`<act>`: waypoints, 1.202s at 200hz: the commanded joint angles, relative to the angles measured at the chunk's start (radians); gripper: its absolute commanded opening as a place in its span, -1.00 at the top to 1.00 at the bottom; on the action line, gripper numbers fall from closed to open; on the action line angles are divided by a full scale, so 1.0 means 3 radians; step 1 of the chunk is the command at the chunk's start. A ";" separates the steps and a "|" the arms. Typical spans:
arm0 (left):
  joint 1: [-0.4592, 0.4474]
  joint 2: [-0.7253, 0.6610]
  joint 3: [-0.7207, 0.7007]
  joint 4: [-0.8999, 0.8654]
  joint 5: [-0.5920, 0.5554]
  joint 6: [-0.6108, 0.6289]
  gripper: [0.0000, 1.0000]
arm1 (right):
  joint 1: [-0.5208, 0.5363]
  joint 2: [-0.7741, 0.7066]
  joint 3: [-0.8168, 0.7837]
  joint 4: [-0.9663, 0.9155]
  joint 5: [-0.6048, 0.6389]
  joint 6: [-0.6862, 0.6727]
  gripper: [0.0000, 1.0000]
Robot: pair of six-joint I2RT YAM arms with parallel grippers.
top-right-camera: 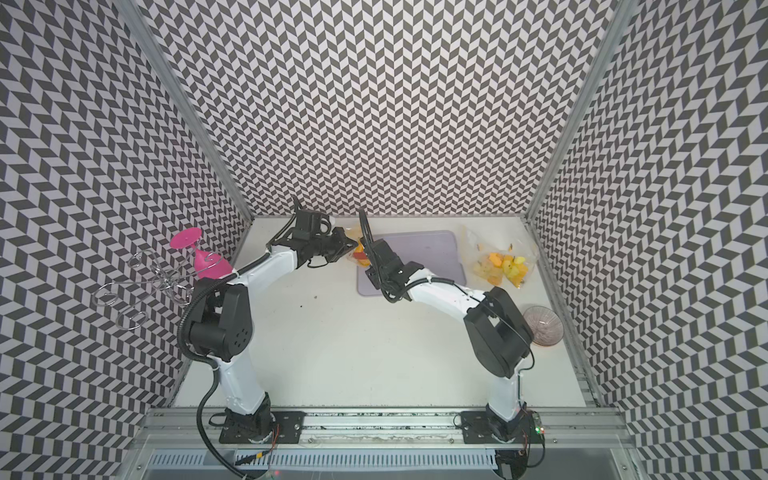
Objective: Put the cookies into a resealable bag to prevent moisture
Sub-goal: Place the cookie in the ziploc bag.
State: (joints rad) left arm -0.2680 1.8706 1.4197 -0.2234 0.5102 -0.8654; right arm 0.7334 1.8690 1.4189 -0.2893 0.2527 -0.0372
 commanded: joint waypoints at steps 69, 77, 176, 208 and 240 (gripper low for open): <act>-0.0017 -0.0061 0.0005 -0.0012 0.0020 0.0018 1.00 | -0.0215 0.0151 0.0435 -0.0147 -0.1097 0.0408 0.42; -0.0014 -0.0063 0.0004 -0.0014 0.0023 0.0020 1.00 | -0.0220 0.0129 0.0425 -0.0142 -0.1089 0.0407 0.31; 0.0005 -0.0053 0.0019 -0.0025 0.0027 0.0031 1.00 | -0.0241 -0.0192 0.0245 -0.0156 -0.0974 0.0260 -0.02; 0.0004 -0.0046 0.0019 -0.0018 0.0028 0.0031 1.00 | -0.0238 -0.0207 0.0199 -0.0129 -0.0935 0.0234 -0.11; 0.0009 -0.0053 0.0010 -0.0020 0.0023 0.0035 1.00 | -0.0241 -0.0191 0.0265 -0.0212 -0.0966 0.0227 0.07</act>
State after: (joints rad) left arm -0.2680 1.8702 1.4197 -0.2256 0.5140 -0.8646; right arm 0.6643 1.8515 1.4780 -0.3992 -0.0418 0.0441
